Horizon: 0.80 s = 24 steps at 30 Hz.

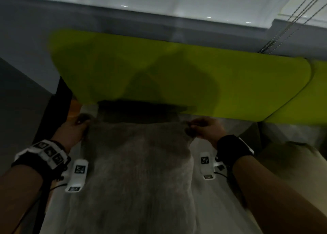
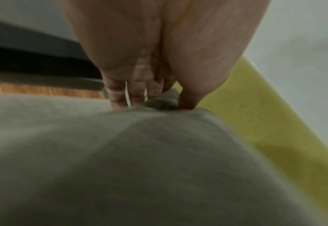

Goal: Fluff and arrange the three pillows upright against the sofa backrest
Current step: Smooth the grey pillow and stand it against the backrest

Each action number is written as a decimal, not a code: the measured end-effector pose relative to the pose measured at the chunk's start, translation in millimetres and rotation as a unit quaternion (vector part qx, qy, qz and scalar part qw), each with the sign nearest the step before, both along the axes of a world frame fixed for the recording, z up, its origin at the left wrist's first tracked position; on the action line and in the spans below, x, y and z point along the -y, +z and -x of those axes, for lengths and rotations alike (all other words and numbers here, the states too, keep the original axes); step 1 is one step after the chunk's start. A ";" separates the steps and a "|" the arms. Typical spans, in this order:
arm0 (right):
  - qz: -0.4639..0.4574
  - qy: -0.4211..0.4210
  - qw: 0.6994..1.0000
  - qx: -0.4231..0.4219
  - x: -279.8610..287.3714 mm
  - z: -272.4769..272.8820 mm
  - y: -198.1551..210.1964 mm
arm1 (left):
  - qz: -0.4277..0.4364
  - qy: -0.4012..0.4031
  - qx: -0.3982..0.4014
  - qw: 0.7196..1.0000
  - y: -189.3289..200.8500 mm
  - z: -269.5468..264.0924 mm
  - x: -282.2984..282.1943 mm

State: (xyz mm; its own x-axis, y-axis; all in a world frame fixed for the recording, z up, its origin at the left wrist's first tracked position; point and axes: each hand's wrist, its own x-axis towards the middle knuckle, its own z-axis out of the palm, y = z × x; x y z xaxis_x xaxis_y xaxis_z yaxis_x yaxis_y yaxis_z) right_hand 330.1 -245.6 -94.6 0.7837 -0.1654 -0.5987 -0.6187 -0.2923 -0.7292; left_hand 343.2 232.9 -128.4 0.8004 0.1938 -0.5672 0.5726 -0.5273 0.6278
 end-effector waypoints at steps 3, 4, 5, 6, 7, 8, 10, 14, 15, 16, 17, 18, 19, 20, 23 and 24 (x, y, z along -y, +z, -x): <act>-0.002 -0.006 1.000 0.013 11.9 -3.9 3.7 | -0.010 0.063 0.031 0.997 23.6 -5.1 10.3; 0.012 -0.012 1.000 0.024 18.9 -5.1 4.9 | -0.018 0.087 0.039 0.995 26.6 -5.9 9.2; 0.023 -0.020 0.999 0.032 24.1 -5.8 6.4 | -0.022 0.088 0.039 0.995 29.4 -5.3 9.5; 0.043 -0.019 0.998 0.036 26.5 -6.6 6.8 | -0.021 0.076 0.042 0.996 33.5 -4.9 12.4; 0.073 -0.006 0.997 0.037 26.1 -7.7 7.4 | -0.028 0.062 0.043 0.997 36.7 -6.2 17.1; 0.121 0.027 0.992 0.037 24.3 -8.8 6.2 | -0.048 0.042 0.046 0.997 39.4 -9.0 21.2; 0.245 0.112 0.962 0.054 10.9 -9.1 8.2 | -0.122 -0.005 0.070 0.990 49.2 -14.1 33.5; 0.341 0.297 0.851 0.265 -40.8 2.2 24.3 | -0.218 -0.207 0.228 0.926 73.9 -5.4 67.2; 0.312 0.350 0.834 0.291 -58.2 6.3 27.2 | -0.206 -0.268 0.254 0.906 82.4 1.2 82.2; 0.272 0.408 0.826 0.278 -75.6 10.5 28.9 | -0.175 -0.321 0.241 0.899 90.3 9.8 97.8; 0.240 0.463 0.818 0.243 -89.7 13.6 29.2 | -0.138 -0.370 0.204 0.896 97.5 19.3 113.3; 0.224 0.505 0.812 0.189 -95.8 15.4 27.7 | -0.117 -0.420 0.138 0.889 94.5 25.4 120.7; 0.222 0.527 0.808 0.140 -94.7 14.0 25.7 | -0.110 -0.456 0.066 0.881 91.7 29.4 124.8; 0.228 0.531 0.810 0.102 -86.4 10.4 22.5 | -0.113 -0.476 0.013 0.872 85.4 27.5 119.9; 0.275 0.481 0.832 -0.026 -43.3 -5.2 16.0 | -0.165 -0.439 -0.033 0.882 66.7 2.3 89.1; 0.305 0.472 0.824 -0.072 -29.2 -9.6 16.4 | -0.201 -0.447 -0.030 0.871 58.1 -8.4 75.6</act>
State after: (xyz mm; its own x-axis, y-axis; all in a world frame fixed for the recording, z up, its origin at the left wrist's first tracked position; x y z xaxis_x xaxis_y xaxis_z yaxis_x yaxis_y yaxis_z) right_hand 339.6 -216.4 -78.2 0.6646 0.1724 -0.7271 0.0267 -0.9779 -0.2074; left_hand 351.6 157.3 -70.3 0.7043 -0.3001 -0.6434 -0.1548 -0.9494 0.2734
